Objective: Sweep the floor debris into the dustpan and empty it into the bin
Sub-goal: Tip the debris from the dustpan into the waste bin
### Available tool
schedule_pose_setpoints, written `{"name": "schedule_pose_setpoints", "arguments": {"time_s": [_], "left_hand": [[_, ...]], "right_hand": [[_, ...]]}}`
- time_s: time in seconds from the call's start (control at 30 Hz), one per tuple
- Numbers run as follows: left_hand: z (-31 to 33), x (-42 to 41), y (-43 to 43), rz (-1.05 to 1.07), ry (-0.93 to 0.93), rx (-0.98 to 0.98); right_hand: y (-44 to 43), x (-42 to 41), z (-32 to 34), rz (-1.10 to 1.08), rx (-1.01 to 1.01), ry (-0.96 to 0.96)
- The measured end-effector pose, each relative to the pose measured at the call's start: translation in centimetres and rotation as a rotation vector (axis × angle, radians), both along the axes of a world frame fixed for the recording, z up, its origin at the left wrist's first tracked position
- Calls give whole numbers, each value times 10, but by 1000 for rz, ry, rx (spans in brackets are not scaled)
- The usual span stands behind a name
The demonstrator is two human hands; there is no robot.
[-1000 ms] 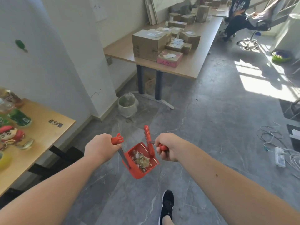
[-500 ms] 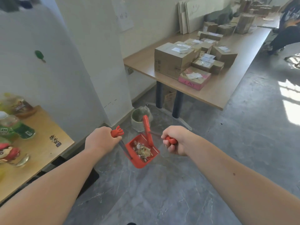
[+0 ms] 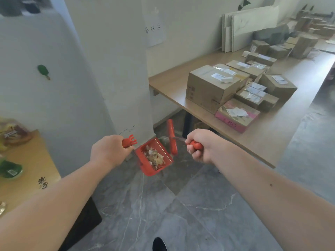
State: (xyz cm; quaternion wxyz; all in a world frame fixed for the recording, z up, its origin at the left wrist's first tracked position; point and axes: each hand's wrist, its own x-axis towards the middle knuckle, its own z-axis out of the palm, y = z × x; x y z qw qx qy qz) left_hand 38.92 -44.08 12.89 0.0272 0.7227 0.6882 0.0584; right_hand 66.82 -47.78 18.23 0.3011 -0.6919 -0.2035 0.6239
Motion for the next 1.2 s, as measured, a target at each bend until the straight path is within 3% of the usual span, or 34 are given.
{"name": "schedule_pose_setpoints", "arguments": {"time_s": [0.43,0.63,1.2], "left_hand": [[8,52,122,-158,233,-16],[-16,94,136,-273,387,-60],[-63,163,154,-479,500,-175]], "right_hand": [[131,43,-36,105,-9,-86],[166,78,-65,174,-30,-119],[210,128,-94,249,-94,-80]]}}
